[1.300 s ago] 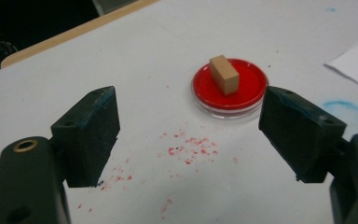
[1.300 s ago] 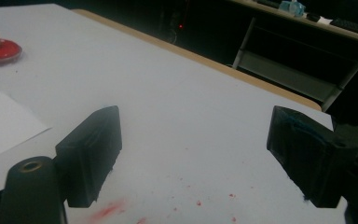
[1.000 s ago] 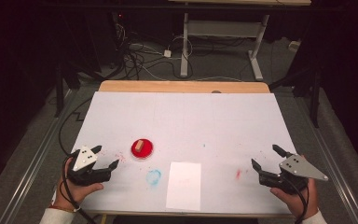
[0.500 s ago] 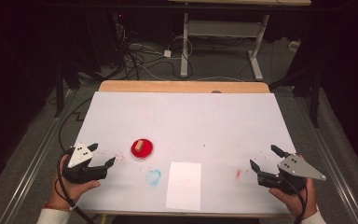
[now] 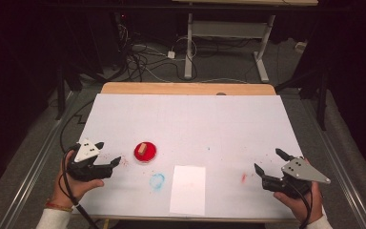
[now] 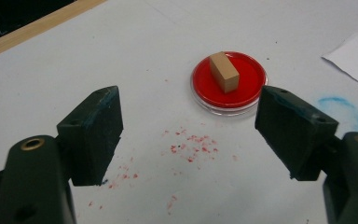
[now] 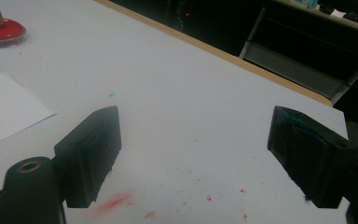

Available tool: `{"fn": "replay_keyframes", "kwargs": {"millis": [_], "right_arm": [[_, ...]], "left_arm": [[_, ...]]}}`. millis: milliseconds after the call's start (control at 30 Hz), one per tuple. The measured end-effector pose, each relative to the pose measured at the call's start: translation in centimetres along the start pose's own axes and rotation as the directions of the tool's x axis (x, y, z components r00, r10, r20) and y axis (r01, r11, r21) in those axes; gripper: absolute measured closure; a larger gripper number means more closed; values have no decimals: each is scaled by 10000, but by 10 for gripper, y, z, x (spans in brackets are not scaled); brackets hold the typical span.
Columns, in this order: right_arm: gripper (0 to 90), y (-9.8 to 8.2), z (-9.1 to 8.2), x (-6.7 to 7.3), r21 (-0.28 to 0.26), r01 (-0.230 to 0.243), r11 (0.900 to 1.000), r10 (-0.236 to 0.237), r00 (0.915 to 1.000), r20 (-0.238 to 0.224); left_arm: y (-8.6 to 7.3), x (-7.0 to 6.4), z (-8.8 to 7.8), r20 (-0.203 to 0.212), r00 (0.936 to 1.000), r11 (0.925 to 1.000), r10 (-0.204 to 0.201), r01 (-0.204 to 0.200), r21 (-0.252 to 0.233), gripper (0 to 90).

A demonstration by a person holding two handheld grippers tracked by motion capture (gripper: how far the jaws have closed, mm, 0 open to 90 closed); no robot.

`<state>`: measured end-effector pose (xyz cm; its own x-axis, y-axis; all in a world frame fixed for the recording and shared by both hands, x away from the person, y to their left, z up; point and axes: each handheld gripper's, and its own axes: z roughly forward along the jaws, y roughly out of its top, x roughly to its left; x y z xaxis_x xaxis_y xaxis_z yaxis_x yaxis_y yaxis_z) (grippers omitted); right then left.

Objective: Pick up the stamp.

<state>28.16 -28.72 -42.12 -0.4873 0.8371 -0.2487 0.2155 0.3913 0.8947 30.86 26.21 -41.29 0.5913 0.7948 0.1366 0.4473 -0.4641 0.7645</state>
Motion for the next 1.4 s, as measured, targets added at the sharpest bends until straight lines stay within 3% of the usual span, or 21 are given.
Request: {"fn": "replay_keyframes", "kwargs": {"millis": [367,567,667,900,1033,1100,1233,1400], "right_arm": [[178,-1,3,2,119,91,9999,-90,9999,-110],[179,-3,6,3,264,187,9995,-182,9996,-202],[179,-4,8,3,325,240,9992,-233,9995,-211],[181,-6,10,3,504,264,9984,-254,9995,-192],[184,-7,11,3,630,406,9972,-394,9990,-196],[184,-7,11,3,670,410,9969,-397,9990,-198],[184,-8,12,3,727,522,9960,-508,9985,-213],[184,-8,12,4,707,602,9957,-585,9980,-258]], "left_arm": [[18,-8,22,292,9990,9984,351,-363,435,227],[35,-11,35,148,9999,9896,-72,50,1437,268],[42,-11,40,407,9986,9850,-328,254,1705,271],[57,-17,64,514,9967,9645,-635,481,2597,300],[63,-18,77,499,9942,9441,-952,743,3212,400],[65,-18,82,441,9929,9376,-1108,898,3360,407],[68,-16,91,681,9890,9175,-1316,955,3860,460],[70,-18,103,737,9882,9052,-1345,922,4148,483]]}}
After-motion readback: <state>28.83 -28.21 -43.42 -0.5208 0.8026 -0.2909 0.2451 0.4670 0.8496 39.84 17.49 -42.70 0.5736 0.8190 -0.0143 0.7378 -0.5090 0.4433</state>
